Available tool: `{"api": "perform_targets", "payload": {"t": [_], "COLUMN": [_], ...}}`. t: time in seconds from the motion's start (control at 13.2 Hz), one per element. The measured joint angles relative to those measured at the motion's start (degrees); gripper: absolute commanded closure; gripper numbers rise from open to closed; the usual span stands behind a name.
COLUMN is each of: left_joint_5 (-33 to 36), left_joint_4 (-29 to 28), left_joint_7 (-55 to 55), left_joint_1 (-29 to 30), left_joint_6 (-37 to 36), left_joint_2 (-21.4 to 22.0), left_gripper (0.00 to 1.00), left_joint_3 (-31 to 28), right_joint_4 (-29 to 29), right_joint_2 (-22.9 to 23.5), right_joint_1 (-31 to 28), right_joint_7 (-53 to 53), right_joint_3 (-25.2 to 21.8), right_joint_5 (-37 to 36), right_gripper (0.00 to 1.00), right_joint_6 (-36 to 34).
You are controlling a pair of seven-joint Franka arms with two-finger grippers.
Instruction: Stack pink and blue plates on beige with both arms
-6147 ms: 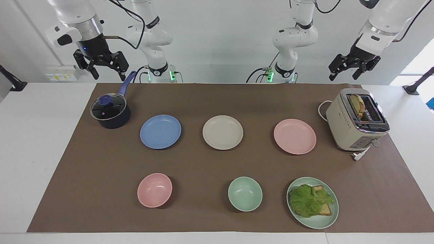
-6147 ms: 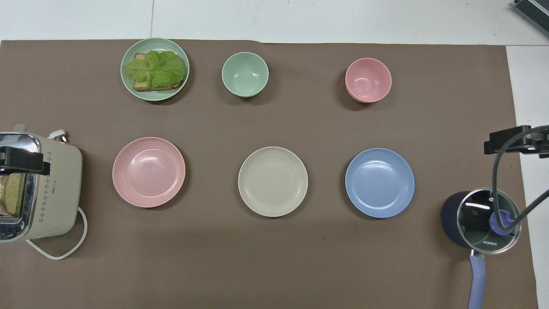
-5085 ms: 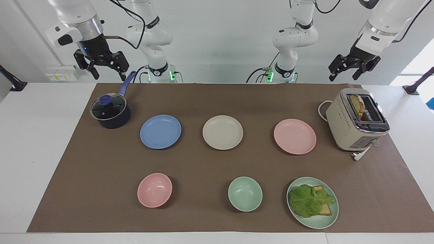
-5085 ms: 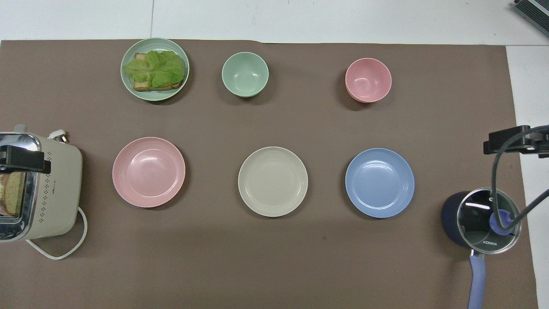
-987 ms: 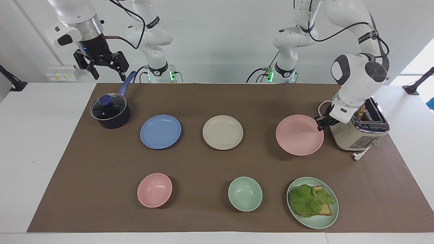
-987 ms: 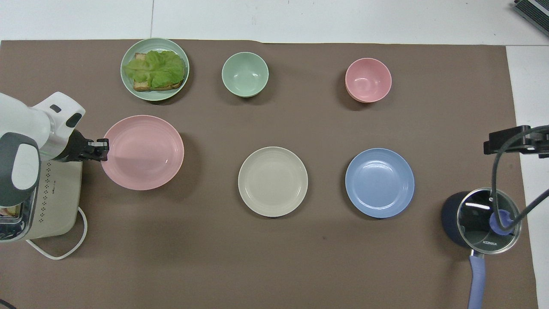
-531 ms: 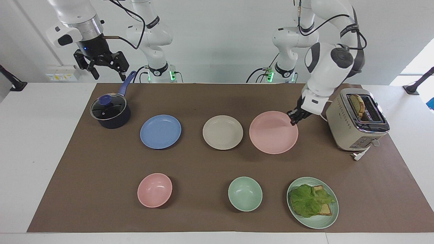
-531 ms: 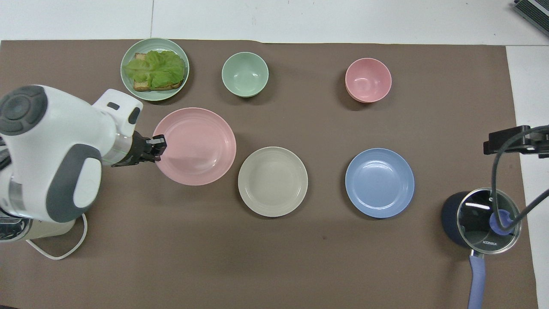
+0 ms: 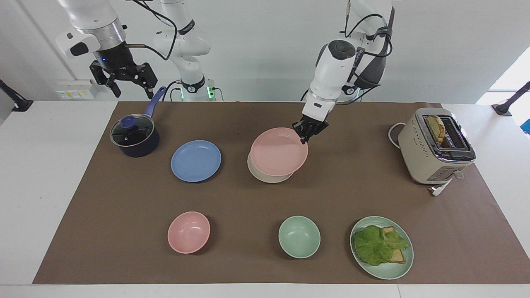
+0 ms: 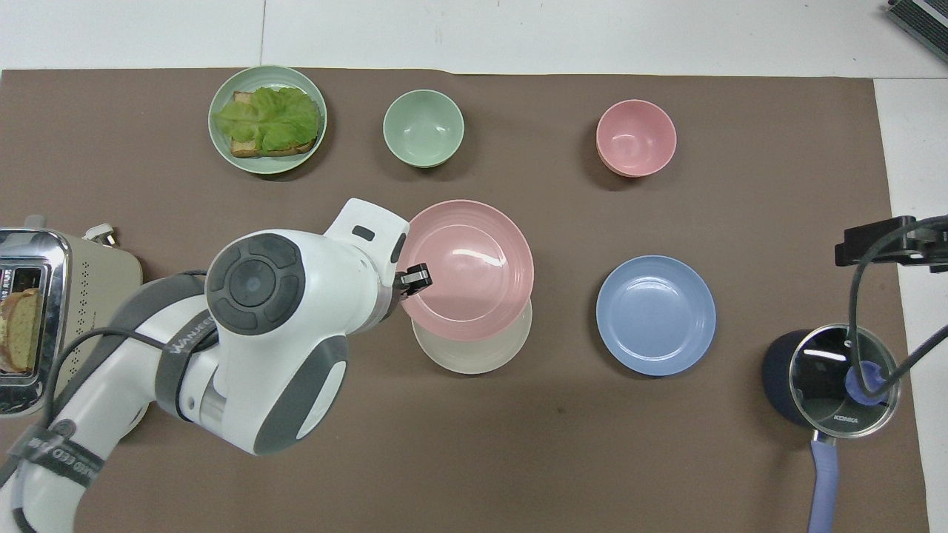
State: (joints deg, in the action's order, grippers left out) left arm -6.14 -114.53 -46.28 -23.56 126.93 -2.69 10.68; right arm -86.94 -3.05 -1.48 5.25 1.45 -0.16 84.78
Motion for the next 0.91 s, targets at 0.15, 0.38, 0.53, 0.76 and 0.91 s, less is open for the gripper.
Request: {"api": "perform_targets", "payload": {"t": [0.15,0.38,0.53,0.76,0.91], "left_joint_5": [0.0,0.0,0.0,0.0,0.0], "left_joint_4": [-3.9,-8.6,-10.2,-12.2,-13.8], "left_joint_7": [-0.1,0.0,0.5,1.3,1.4], "left_joint_1": [-1.1,-2.1,-2.1,-2.3,-2.8], "left_joint_6": [4.5,9.7,11.0,12.5,15.1], "left_joint_2": [-1.4,-1.8,-1.7,-1.2,-1.4], "left_gripper": [1.00,1.00,1.00,1.00,1.00], "left_joint_3": [0.0,0.0,-0.1,-0.1,-0.1], "right_joint_4": [0.0,0.0,0.0,0.0,-0.1], "right_joint_2": [0.0,0.0,0.0,0.0,0.0], "right_joint_1": [0.0,0.0,0.0,0.0,0.0], "right_joint_7": [0.0,0.0,0.0,0.0,0.0], "right_joint_3": [0.0,0.0,0.0,0.0,0.0], "right_joint_5": [0.0,0.0,0.0,0.0,0.0], "right_gripper": [0.00,0.00,0.00,0.00,0.00], "right_joint_6": [0.0,0.0,0.0,0.0,0.0]}}
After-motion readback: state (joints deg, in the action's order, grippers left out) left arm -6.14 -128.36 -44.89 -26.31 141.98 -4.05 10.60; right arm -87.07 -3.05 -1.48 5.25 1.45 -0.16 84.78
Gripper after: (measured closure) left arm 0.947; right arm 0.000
